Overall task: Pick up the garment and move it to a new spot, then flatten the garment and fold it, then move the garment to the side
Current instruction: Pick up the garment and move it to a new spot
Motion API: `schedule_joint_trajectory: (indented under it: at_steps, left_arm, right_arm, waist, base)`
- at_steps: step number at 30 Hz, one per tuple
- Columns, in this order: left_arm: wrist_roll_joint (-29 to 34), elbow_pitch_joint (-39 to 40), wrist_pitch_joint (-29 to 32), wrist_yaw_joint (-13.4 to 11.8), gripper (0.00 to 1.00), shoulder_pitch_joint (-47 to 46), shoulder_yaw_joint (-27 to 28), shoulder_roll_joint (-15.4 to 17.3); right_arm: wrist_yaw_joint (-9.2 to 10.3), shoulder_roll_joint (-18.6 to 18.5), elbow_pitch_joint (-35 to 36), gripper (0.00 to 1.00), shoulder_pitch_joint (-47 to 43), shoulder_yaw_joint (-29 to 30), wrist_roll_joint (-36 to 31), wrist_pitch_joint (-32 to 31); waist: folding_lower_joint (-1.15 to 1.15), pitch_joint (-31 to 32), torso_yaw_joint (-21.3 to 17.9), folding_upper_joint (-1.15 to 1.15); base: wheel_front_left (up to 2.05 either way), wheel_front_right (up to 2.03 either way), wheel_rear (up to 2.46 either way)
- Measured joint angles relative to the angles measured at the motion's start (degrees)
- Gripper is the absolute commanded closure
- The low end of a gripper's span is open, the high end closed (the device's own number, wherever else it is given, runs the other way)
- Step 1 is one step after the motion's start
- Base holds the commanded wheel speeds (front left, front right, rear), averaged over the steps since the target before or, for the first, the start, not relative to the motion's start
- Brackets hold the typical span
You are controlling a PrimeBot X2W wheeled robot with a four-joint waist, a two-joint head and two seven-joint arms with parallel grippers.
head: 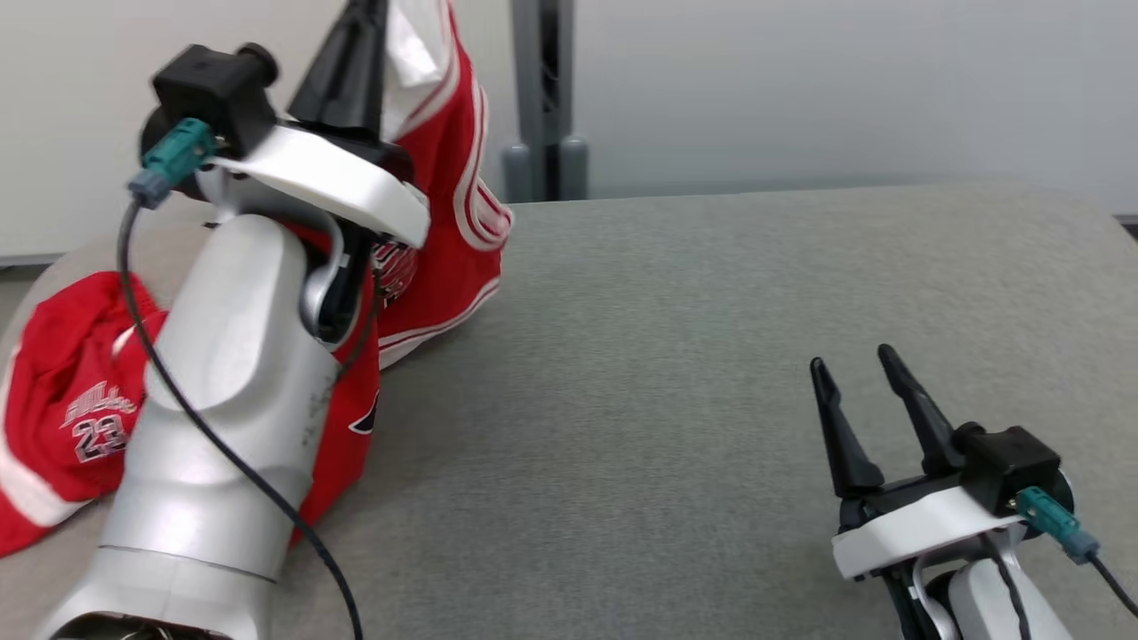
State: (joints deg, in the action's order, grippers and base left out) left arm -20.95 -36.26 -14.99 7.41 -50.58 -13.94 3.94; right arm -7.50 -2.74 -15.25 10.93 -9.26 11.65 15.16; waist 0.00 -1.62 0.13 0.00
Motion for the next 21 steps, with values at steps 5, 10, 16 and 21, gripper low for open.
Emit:
schedule_joint_trajectory:
  at_steps: [5, 10, 16, 21]
  left_arm:
    - [-1.30, -0.38, 0.00, 0.00, 1.00, 0.05, -3.75, -0.99]
    - [-8.37, 1.20, 0.00, -1.89, 1.00, 1.28, -7.88, -1.08]
    - [-14.60, 3.92, 0.00, -7.34, 1.00, 3.38, -17.62, -1.16]
    - [-16.26, 3.94, 0.00, -9.21, 1.00, 5.27, -23.77, -1.20]
  right_arm:
    - [0.00, -0.01, 0.02, 0.00, 0.54, 2.46, 0.43, -0.01]
    - [0.00, 0.01, 0.03, 0.00, 1.57, 3.59, 0.52, 0.00]
    - [0.00, -0.02, -0.35, 0.00, 2.11, 4.59, 0.41, -0.01]
    - [0.00, -0.03, -0.25, 0.00, 2.94, 5.04, 0.42, 0.00]
  waist:
    - [0.00, -0.63, -4.59, 0.00]
    - [0.00, -1.30, -9.82, 0.00]
    - [0.00, -2.24, -16.96, 0.00]
    - [0.00, -3.03, -21.17, 0.00]
  base:
    - [0.00, 0.00, 0.00]
    - [0.00, 0.00, 0.00]
    - [0.00, 0.00, 0.00]
    - [0.00, 0.00, 0.00]
